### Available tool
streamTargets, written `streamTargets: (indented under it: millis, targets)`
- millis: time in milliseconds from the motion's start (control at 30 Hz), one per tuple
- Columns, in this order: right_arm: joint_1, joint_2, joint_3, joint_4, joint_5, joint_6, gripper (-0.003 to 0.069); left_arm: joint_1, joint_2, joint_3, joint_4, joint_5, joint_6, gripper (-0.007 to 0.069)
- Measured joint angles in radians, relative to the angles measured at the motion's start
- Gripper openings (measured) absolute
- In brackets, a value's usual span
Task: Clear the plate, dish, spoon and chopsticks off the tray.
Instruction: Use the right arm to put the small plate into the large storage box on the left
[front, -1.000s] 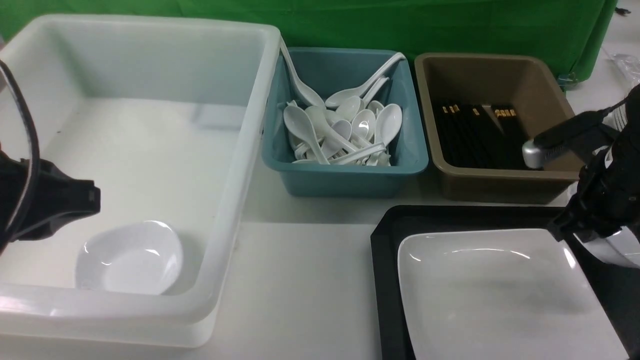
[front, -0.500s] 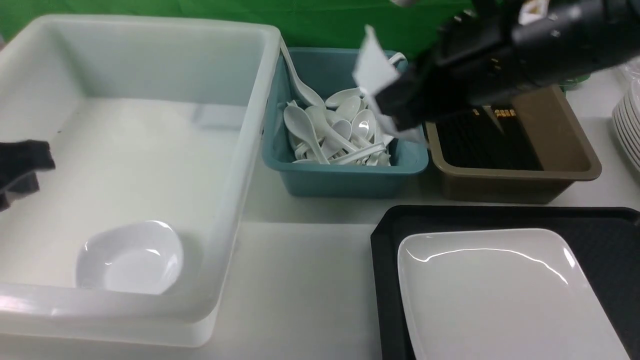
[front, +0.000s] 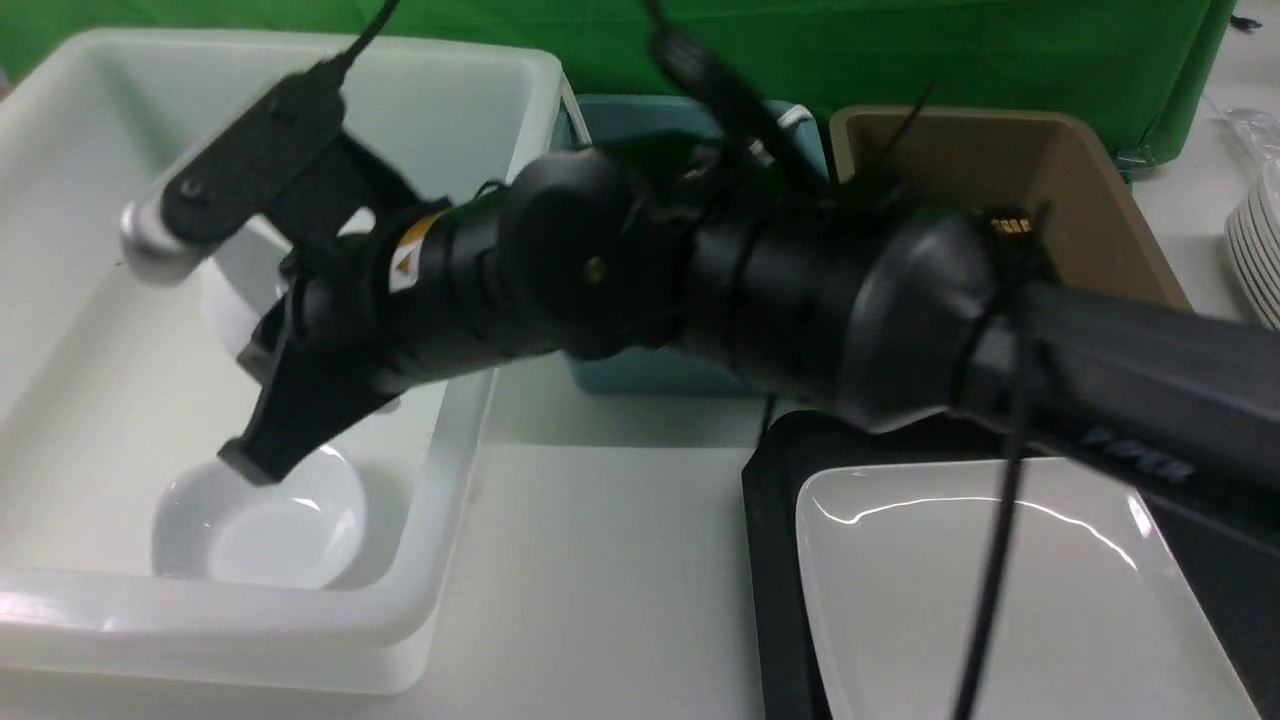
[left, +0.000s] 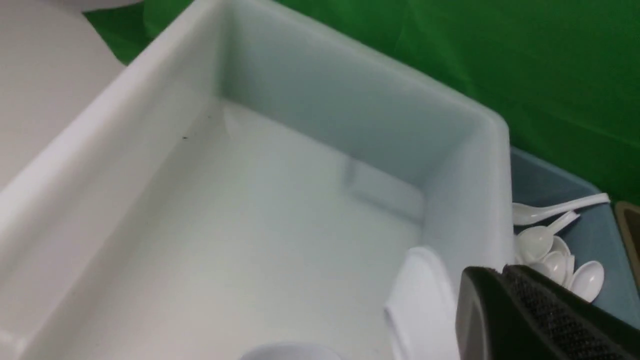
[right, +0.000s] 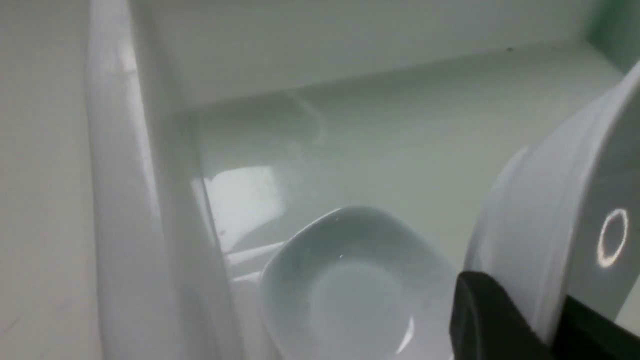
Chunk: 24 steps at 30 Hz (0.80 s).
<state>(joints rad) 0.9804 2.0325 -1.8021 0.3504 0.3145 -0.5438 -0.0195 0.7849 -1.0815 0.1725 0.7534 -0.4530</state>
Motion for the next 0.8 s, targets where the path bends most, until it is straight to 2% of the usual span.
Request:
streamTargets:
  millis: [167,400,467,533,567,733,800]
  targets:
    - [0.025,0.131,-0.068,-0.001,0.011,0.0,0.0061,0.0,-0.021,-0.002,0.019,0.025,0.0,0.001]
    - [0.044,0.183,-0.083,0.0,-0.004,0.0,0.0078,0.0,-0.021,-0.002,0.024,0.039,0.0,0.001]
    - [0.044,0.189,-0.085,0.0,-0.009,0.0,0.0114,0.0,-0.021,-0.002,0.027,0.039,0.0,0.001]
    - [0.044,0.193,-0.087,0.0,-0.01,0.0,0.018,0.0,-0.021,-0.002,0.027,0.039,0.0,0.001]
    - [0.044,0.194,-0.087,0.0,-0.011,0.0,0.024,0.0,-0.021,-0.002,0.027,0.039,0.0,0.001]
    - [0.044,0.194,-0.087,0.0,-0.006,0.024,0.0388,0.0,-0.021,-0.002,0.027,0.045,0.0,0.001]
    - [0.044,0.182,-0.087,0.0,0.013,0.061,0.0416,0.0,-0.021,-0.002,0.027,0.045,0.0,0.001]
